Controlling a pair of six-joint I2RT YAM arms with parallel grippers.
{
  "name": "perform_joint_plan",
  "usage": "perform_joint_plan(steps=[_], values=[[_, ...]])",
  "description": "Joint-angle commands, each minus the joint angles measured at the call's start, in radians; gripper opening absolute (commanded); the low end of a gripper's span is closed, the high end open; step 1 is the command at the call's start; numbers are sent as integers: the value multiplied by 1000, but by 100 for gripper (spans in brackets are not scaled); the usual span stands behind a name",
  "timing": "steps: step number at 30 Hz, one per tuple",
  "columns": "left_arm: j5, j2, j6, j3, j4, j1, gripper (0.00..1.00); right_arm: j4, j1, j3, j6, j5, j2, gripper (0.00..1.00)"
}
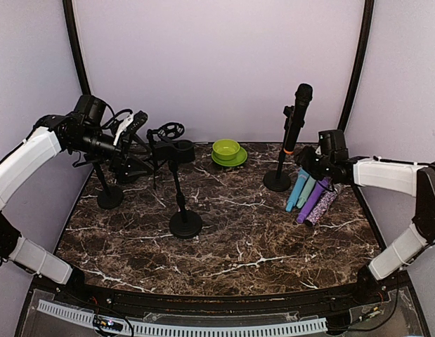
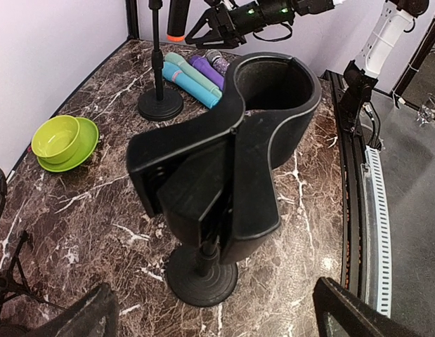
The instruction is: Remove the microphone from the stand
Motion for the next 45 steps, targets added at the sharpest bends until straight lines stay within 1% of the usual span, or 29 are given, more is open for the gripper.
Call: perform_joint_plan(steps=[1,4,7,10,14,16,20,25,30,34,39,45], values=[[28,-22,-21,-7,15,15,99,31,97,-49,-32,20,-100,55],[44,-13,-30,1,14,24,99,31,209,-69,-84,66,-167,55],[49,-8,-42,2,18,29,99,37,367,-74,-152,125,-202,55],[43,-2,-60,3,22,32,99,127,520,-107,-228,178,-203,56],[34,8,-74,11,21,35,99,281,676,-113,-358,227,-111,60],[33,6,-77,10,22,36,99,319,725,-68,-409,220,-30,62],[25,-9,-86,1,28,40,99,341,816,64,-540,213,132,65],[21,-18,-97,-9,27,47,99,335,850,209,-572,211,295,68],[22,-20,-96,-11,18,55,99,389,855,268,-579,242,376,68],[11,-20,-101,-9,20,61,99,400,856,317,-594,255,432,66],[2,-20,-100,-6,21,64,99,396,855,356,-601,271,481,61],[-5,-23,-96,-11,19,66,99,412,856,387,-605,325,530,50]])
